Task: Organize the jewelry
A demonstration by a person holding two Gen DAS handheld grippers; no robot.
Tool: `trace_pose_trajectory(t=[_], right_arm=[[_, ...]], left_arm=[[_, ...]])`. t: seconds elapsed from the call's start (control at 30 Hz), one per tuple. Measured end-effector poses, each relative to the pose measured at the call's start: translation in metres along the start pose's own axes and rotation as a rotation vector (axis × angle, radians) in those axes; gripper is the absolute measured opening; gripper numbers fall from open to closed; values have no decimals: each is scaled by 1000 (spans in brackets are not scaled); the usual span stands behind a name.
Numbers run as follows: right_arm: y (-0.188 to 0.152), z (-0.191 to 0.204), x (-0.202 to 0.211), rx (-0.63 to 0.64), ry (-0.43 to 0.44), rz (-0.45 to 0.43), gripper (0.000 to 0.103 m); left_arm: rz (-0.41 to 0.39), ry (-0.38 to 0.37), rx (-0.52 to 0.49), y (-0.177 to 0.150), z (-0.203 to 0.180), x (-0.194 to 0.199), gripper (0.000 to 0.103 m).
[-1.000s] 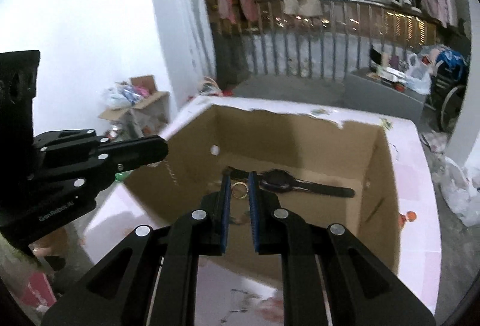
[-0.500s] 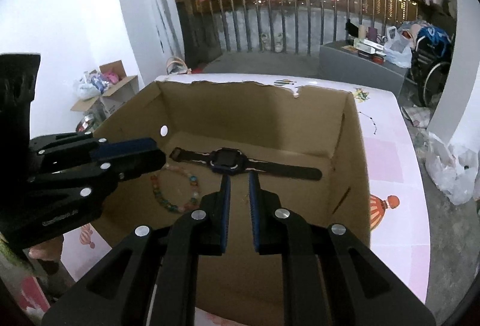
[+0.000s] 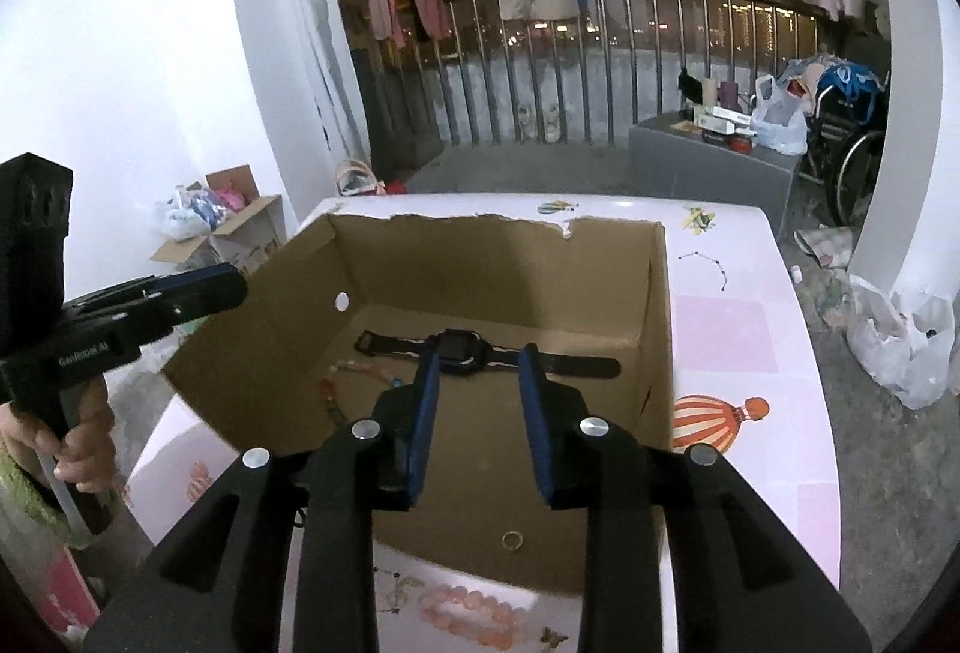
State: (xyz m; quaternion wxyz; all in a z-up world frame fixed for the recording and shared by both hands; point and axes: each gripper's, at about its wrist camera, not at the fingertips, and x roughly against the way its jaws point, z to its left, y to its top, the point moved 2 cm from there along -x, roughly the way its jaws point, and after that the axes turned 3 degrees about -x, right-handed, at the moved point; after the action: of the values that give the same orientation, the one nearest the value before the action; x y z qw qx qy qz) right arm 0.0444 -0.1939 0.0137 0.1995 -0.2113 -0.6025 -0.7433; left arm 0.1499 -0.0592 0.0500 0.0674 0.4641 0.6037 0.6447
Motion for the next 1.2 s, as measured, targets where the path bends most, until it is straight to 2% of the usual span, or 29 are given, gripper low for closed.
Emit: trace_pose_trajectory(t=[0.23,0.47,0.6,0.8,1.2], right_arm=[[-16,16,27,34,69,-22,29],[-49,35,36,82,139,33,29],[-67,40,31,81,150,87,29],[-85,36,17,30,163,149,29],[-96,27,-4,-11,172,215,29]], left_arm=[[-48,-3,0,-20,1,47,37],[8,-48,-57,-63,-13,69,38],[79,-76,-75,-88,-20,55,38],[167,-91,-194,-118,-41,18,38],[256,-104,-303,-123,-43,-38,38]])
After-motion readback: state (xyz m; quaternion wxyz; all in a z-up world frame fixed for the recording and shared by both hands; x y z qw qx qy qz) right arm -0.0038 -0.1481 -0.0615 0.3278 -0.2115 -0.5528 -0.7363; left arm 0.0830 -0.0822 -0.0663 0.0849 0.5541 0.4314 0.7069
